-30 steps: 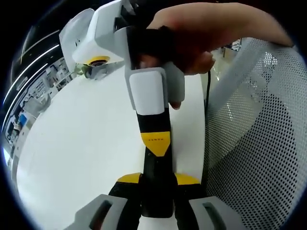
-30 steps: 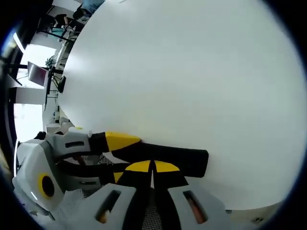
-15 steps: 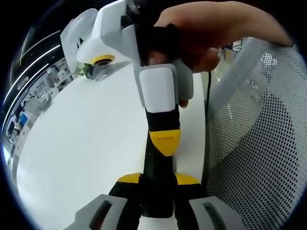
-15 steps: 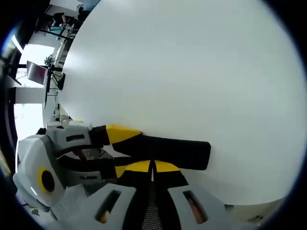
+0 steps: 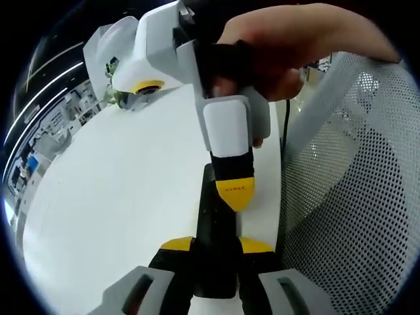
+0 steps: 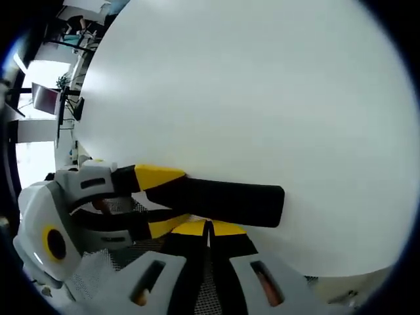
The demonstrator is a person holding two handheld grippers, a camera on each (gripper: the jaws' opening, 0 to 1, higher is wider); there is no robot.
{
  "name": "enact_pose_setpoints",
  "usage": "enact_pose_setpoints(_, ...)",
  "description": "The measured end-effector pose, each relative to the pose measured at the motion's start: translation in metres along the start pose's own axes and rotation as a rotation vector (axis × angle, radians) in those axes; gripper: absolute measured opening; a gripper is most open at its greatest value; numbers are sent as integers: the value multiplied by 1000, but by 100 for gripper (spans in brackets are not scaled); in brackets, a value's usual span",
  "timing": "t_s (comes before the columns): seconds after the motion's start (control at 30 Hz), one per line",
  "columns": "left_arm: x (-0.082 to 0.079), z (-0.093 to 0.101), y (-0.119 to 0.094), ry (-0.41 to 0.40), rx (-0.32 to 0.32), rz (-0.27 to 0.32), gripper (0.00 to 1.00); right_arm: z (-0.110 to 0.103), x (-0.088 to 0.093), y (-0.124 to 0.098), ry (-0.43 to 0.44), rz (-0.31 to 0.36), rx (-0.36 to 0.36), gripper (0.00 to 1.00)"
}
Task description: Press the specified remote control buttons in sequence, fully releasing each button before pressing the next.
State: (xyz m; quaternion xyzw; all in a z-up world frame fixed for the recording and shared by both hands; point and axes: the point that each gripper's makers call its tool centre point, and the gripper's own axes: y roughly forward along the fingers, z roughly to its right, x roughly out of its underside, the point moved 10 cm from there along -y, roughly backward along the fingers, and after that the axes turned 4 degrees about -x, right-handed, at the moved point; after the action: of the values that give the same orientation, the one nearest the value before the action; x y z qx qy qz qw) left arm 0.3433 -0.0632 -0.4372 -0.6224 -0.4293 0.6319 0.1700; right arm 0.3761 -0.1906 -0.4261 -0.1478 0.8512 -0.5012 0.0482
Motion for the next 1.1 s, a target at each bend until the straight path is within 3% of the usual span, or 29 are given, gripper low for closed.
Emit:
enact_pose_setpoints(0.23, 0, 0, 0, 5, 0, -1, 24, -2, 0, -1, -8, 23, -12, 0)
enact_pose_setpoints(1.1, -1, 1, 0, 27, -7, -3, 25, -4, -1, 3, -29, 4, 1, 0)
